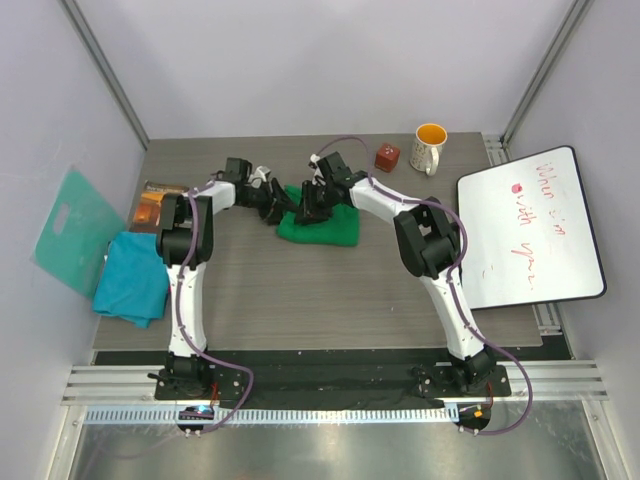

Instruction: Fold and stack the t-shirts

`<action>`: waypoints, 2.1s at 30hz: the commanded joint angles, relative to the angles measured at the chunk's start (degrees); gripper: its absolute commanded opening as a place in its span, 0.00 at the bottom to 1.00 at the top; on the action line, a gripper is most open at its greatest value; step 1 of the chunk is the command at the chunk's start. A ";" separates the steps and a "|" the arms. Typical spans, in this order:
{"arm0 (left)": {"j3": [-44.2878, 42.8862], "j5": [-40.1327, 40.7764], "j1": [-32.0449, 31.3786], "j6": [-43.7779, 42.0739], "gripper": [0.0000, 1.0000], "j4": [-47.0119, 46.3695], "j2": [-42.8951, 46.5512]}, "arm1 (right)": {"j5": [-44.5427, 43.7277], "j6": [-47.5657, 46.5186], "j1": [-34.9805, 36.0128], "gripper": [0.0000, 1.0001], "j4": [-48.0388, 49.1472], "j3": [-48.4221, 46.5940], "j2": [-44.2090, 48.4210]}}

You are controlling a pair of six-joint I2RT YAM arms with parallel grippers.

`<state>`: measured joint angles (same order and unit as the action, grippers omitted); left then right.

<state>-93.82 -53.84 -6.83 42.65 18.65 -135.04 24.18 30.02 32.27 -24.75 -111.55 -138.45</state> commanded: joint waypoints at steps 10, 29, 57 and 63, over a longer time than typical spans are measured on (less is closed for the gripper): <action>2.94 17.46 -9.69 -1.52 0.41 1.56 -3.48 | 3.06 -2.16 3.32 0.37 -7.06 3.53 -2.79; 5.84 18.07 -3.98 -2.40 0.00 0.07 -0.40 | 2.01 -5.15 2.36 0.46 -7.15 14.15 9.93; 13.48 33.80 5.24 -7.50 0.00 11.49 24.89 | -2.48 -2.51 -5.29 0.46 -5.22 30.33 32.72; 14.63 38.63 8.85 -11.00 0.00 15.88 30.97 | -1.86 -3.48 -5.55 0.46 -4.52 34.55 34.04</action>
<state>-78.96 -21.21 -0.38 35.90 30.33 -109.30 22.39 27.22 26.79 -30.39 -79.11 -106.63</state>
